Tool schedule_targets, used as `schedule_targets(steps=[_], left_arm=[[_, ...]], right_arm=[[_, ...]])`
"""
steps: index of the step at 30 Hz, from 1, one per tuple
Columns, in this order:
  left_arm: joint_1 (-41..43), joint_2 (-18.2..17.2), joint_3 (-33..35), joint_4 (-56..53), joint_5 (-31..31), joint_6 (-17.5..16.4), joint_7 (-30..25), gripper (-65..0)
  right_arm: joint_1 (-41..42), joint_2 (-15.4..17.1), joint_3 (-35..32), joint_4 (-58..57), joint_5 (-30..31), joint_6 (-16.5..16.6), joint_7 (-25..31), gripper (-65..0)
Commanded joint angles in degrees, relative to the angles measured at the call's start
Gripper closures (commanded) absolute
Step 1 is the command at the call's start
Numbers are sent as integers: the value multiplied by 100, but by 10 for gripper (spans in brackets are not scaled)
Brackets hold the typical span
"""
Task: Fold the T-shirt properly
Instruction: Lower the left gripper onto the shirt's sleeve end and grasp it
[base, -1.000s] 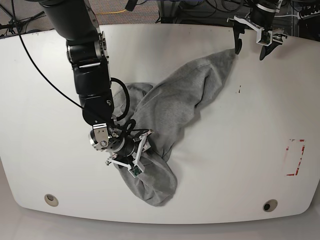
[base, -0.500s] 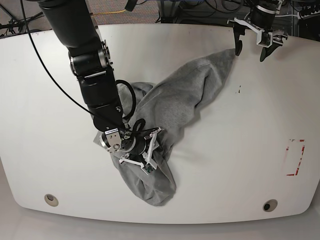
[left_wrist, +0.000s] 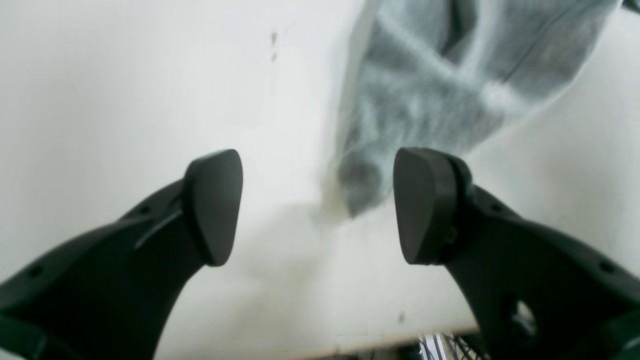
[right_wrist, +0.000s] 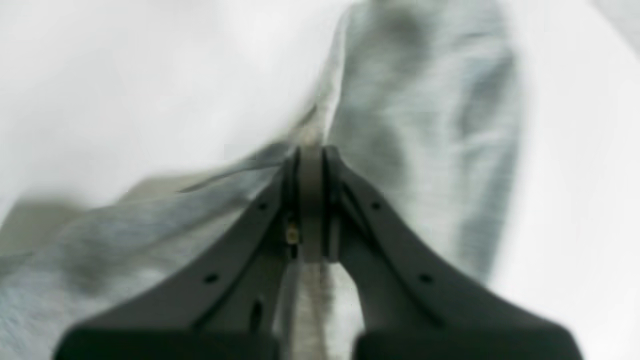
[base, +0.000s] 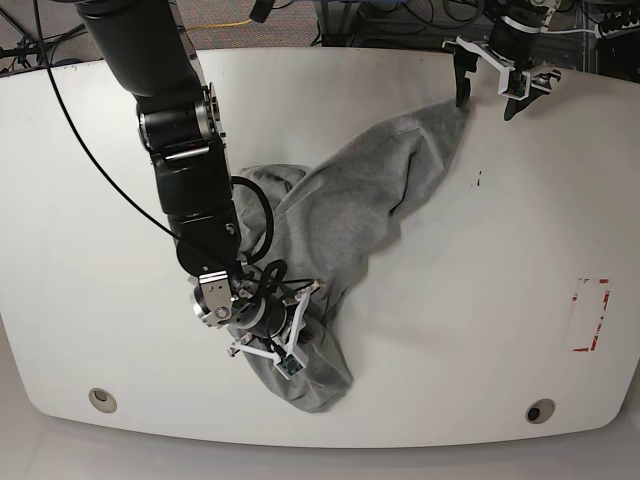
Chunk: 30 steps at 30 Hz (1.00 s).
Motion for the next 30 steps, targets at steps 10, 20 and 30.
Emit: schedule_targets(steps=[10, 20, 30], left_arm=[[-305, 221, 582, 49, -22, 25, 73, -440], [-587, 230, 652, -611, -13, 25, 73, -440], [-956, 230, 661, -857, 4, -2, 231, -440]], right_arm=[[-262, 262, 178, 1743, 59, -21, -690, 0], [-517, 403, 398, 1823, 68, -21, -751, 0], [-737, 526, 952, 2051, 59, 14, -769, 0]])
